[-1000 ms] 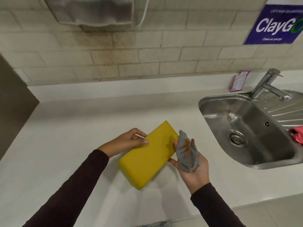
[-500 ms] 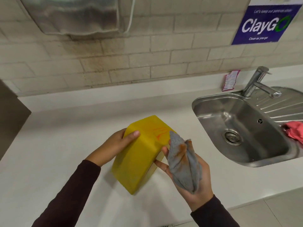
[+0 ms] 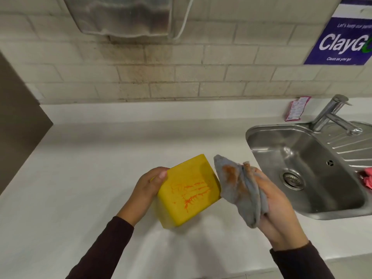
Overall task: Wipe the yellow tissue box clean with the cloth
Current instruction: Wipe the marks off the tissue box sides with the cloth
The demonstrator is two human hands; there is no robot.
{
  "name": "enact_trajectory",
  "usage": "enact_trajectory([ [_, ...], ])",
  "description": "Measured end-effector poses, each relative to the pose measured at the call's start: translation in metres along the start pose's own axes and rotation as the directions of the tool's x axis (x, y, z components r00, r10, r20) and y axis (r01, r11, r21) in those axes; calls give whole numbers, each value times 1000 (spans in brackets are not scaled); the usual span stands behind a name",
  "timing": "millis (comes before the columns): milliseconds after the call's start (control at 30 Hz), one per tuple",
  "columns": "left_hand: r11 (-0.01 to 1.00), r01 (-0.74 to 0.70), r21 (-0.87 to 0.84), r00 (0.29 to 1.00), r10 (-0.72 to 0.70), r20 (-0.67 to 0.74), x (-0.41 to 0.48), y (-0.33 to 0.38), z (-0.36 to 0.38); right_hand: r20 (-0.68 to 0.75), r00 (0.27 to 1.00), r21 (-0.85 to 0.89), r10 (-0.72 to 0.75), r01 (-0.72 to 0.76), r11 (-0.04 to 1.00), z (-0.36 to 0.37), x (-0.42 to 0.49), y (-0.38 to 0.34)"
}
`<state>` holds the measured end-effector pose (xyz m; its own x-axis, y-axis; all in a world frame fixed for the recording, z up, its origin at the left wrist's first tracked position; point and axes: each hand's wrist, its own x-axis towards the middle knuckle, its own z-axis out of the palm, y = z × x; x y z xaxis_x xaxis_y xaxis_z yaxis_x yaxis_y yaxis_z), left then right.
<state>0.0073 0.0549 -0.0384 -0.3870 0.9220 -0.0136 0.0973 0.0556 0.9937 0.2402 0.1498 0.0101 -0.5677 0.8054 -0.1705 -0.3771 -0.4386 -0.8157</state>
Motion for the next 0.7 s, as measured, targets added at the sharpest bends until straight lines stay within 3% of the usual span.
enact_trajectory([
  [100,1000,-28,1,999,28,31,-3,-1,5,-21,992,-217,-126,119,969,15,19,-2],
  [233,999,-35,2,998,34,57,-6,-2,7,-112,965,-426,-238,170,889,26,35,15],
  [367,999,-45,0,997,45,59,-8,-4,6,-81,872,-769,-484,254,586,24,38,24],
  [467,998,-61,4,996,61,68,-9,-3,7,-88,811,-812,-579,278,513,22,32,35],
  [567,998,-67,-2,996,66,58,-10,-2,8,-129,766,-789,-629,306,533,23,29,39],
  [700,996,-86,0,995,85,48,-13,-1,11,-122,780,-804,-614,285,521,20,32,33],
])
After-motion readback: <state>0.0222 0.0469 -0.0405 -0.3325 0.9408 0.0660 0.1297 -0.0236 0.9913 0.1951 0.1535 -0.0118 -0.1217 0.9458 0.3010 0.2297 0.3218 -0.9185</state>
